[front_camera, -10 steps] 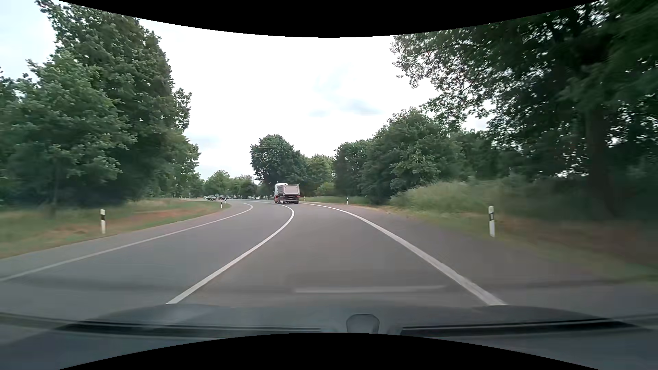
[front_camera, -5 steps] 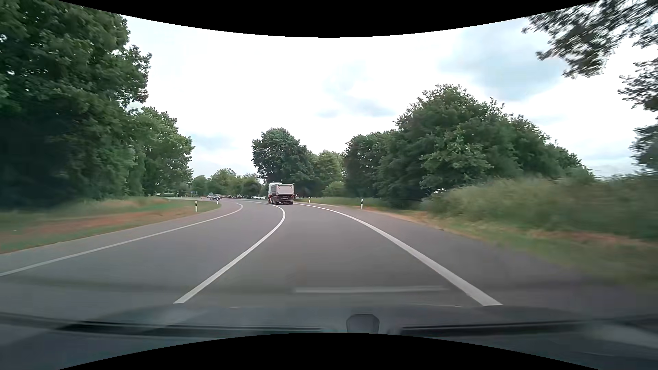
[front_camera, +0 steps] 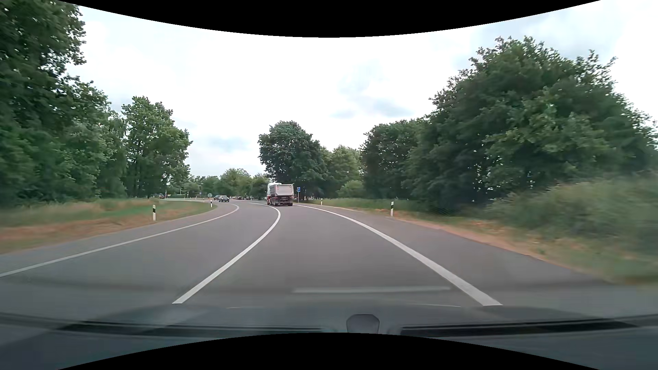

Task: Follow the waypoints while adhering to traffic rules and regulations

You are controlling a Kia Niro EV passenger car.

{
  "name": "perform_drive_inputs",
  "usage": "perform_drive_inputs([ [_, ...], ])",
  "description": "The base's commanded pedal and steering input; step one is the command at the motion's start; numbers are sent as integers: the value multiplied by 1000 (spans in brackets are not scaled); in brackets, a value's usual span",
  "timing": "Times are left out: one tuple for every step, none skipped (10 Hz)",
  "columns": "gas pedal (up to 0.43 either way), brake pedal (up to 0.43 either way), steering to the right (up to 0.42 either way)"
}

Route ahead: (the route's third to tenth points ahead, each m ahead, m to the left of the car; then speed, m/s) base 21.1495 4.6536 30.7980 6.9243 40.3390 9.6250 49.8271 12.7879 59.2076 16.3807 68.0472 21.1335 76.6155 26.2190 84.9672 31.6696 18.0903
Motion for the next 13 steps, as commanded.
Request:
perform_drive_inputs([
  [130,0,-37],
  [130,0,-37],
  [130,0,-39],
  [130,0,-40],
  [118,0,-41],
  [118,0,-43],
  [110,0,-43],
  [59,0,-43],
  [0,0,-43],
  [0,0,-43],
  [0,0,-43],
  [0,0,-43],
  [0,0,-43],
])
